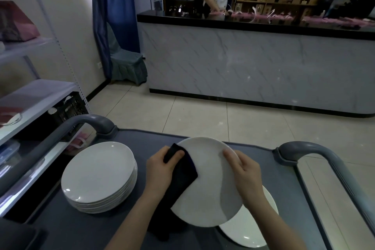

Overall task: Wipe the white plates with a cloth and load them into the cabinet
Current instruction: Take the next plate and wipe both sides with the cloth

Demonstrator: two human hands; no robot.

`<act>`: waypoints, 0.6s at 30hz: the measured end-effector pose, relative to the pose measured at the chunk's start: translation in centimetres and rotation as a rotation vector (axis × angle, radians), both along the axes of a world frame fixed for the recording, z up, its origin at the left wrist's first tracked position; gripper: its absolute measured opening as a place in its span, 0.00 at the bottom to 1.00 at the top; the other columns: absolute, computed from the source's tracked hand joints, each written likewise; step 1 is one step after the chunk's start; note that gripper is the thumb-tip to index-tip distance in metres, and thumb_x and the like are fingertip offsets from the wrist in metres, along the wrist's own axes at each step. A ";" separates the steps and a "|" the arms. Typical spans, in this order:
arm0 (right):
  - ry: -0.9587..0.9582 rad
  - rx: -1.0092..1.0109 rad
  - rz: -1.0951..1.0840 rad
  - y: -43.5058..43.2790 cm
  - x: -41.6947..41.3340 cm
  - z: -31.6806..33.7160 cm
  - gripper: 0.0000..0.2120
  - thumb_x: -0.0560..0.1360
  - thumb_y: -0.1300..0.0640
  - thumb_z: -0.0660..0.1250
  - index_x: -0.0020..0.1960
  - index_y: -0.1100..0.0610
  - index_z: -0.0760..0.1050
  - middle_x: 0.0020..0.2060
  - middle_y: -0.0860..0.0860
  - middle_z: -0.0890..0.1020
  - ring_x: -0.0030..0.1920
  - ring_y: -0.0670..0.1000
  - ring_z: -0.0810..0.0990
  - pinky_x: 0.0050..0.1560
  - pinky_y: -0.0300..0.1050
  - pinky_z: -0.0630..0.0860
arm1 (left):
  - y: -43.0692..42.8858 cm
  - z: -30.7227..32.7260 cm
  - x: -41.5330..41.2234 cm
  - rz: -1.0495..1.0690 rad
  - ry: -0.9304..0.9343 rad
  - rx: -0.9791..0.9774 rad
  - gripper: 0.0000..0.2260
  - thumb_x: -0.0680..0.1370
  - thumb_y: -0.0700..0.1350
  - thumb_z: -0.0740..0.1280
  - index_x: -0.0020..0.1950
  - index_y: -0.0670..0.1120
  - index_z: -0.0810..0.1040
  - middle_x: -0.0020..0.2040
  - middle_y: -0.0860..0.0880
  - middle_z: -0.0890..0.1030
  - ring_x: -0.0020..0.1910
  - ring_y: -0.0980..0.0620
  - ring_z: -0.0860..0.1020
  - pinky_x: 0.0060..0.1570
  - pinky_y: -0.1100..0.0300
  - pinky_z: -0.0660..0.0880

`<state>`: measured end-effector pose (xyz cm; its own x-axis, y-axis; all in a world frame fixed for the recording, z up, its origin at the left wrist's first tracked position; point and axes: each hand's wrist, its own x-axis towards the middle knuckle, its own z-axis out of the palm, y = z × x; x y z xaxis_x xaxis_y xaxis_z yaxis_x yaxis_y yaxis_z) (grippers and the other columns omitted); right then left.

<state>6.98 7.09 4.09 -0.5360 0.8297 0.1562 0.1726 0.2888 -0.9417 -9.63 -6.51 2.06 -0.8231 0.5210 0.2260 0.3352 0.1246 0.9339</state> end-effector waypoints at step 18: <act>0.043 0.050 -0.021 -0.9 -0.1 0.9 0.19 0.78 0.48 0.68 0.30 0.50 0.71 0.25 0.44 0.70 0.28 0.42 0.67 0.31 0.34 0.63 | 0.3 1.5 -0.1 0.009 0.044 -0.084 0.13 0.73 0.49 0.74 0.36 0.43 0.77 0.31 0.47 0.78 0.30 0.58 0.71 0.31 0.65 0.66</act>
<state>6.93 6.16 4.95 -0.5108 0.8310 0.2204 0.1387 0.3327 -0.9328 -9.71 -6.24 3.60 -0.8180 0.5324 0.2178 0.3741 0.2049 0.9045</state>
